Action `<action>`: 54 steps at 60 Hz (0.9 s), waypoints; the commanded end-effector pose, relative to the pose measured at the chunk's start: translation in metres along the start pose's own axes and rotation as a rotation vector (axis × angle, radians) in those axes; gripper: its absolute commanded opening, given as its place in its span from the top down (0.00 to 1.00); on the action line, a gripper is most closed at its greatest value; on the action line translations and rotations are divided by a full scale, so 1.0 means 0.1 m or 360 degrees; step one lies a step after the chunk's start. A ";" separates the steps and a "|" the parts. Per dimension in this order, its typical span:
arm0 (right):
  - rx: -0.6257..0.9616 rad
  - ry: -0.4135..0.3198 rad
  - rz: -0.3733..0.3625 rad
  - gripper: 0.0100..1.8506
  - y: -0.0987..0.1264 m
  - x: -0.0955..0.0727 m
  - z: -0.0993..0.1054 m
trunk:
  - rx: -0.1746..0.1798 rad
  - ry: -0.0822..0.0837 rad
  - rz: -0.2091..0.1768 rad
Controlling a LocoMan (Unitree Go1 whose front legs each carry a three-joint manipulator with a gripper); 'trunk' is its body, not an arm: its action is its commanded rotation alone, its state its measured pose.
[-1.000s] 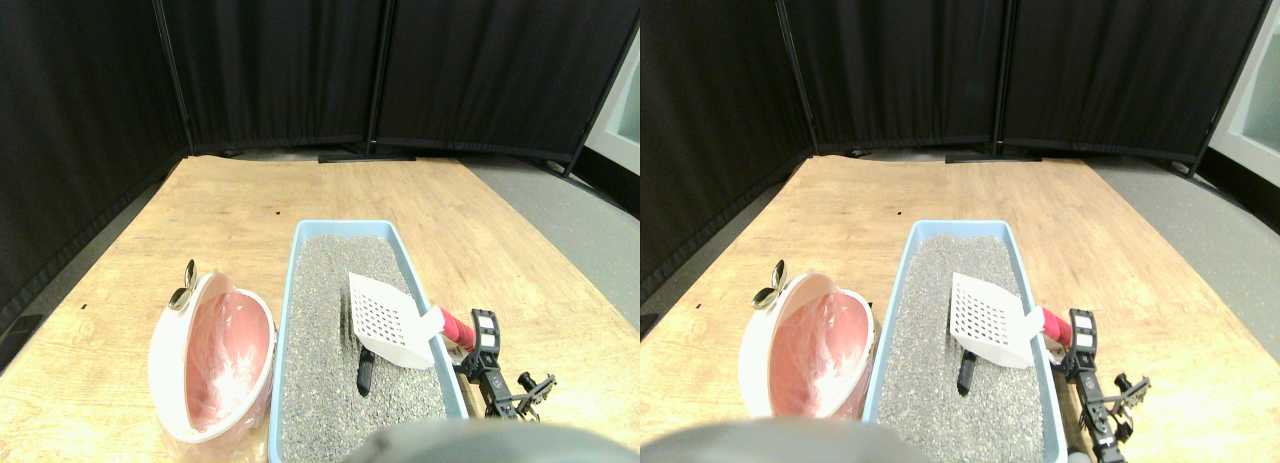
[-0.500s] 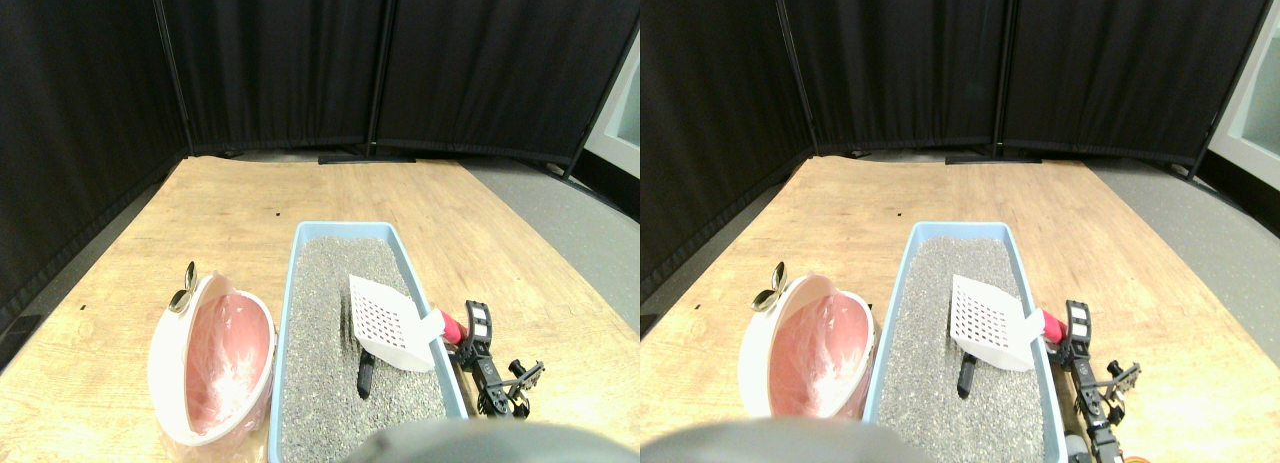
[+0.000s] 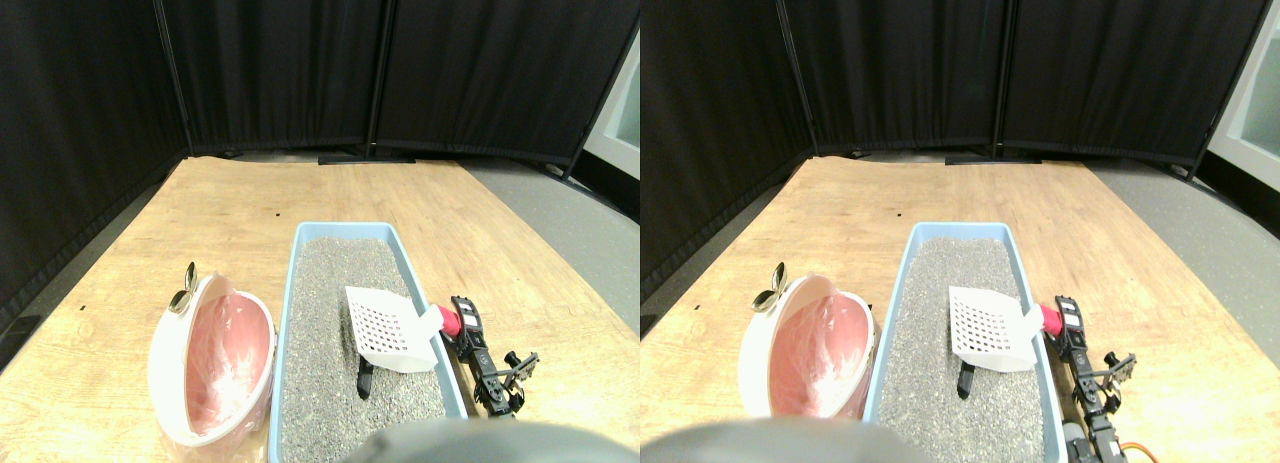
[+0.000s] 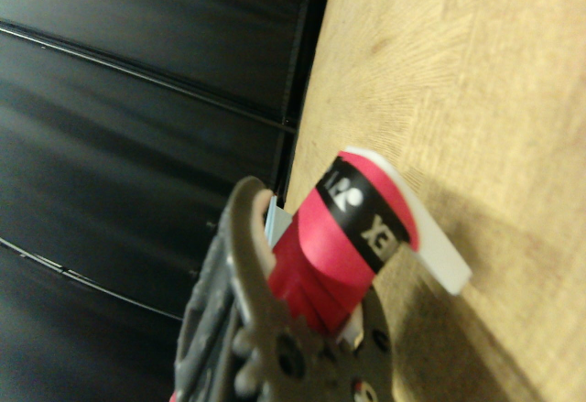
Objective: Scoop (unimanual)
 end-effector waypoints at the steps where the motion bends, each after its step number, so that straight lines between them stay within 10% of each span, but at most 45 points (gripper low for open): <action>1: 0.0021 -0.0118 -0.0025 0.97 0.00 0.02 0.06 | -0.0024 -0.0013 -0.0009; 23: -0.0089 -0.0138 0.0048 0.97 -0.03 -0.02 0.21 | -0.0039 -0.0001 0.0005; 54: -0.0476 -0.0302 0.0400 0.97 0.03 -0.04 1.08 | -0.0104 0.0023 0.0046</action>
